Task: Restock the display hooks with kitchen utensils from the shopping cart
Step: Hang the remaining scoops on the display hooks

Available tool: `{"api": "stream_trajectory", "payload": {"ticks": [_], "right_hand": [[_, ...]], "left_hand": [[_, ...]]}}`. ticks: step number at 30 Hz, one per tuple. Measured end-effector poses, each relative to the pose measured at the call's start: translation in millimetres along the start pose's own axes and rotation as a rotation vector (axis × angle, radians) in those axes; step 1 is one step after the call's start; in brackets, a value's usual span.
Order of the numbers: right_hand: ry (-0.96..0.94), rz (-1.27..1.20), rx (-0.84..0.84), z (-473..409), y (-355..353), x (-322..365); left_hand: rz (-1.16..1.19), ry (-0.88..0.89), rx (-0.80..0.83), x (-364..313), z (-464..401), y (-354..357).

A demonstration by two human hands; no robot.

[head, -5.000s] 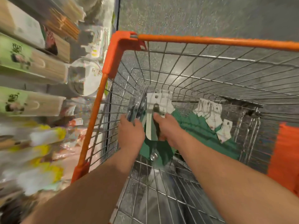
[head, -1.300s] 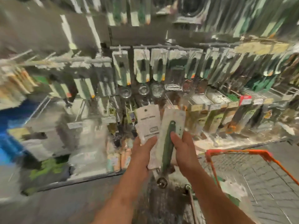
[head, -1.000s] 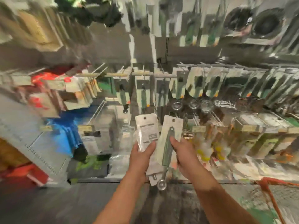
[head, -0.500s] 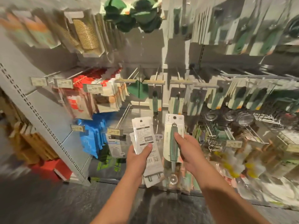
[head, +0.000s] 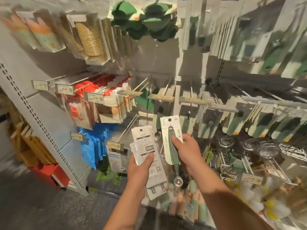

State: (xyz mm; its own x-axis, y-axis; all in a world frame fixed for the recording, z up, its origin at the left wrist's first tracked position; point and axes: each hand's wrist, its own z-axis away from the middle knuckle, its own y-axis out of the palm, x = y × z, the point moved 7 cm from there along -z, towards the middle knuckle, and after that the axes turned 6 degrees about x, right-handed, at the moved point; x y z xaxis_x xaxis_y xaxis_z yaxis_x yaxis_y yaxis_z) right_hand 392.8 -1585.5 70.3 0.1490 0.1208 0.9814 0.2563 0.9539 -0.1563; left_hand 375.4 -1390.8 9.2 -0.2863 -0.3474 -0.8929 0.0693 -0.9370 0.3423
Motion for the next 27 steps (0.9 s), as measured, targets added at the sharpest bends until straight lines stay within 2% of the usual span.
{"api": "stream_trajectory", "payload": {"ticks": [8,19,27], "right_hand": [[-0.104,0.085,0.117,-64,23,22],[-0.092,0.022,-0.061,-109,31,13],[0.080,0.144,-0.110,-152,44,7]], "left_hand": [[0.021,0.046,-0.071,-14,-29,9],[0.091,0.074,-0.138,-14,-45,14],[0.086,0.039,-0.049,-28,-70,12]]}}
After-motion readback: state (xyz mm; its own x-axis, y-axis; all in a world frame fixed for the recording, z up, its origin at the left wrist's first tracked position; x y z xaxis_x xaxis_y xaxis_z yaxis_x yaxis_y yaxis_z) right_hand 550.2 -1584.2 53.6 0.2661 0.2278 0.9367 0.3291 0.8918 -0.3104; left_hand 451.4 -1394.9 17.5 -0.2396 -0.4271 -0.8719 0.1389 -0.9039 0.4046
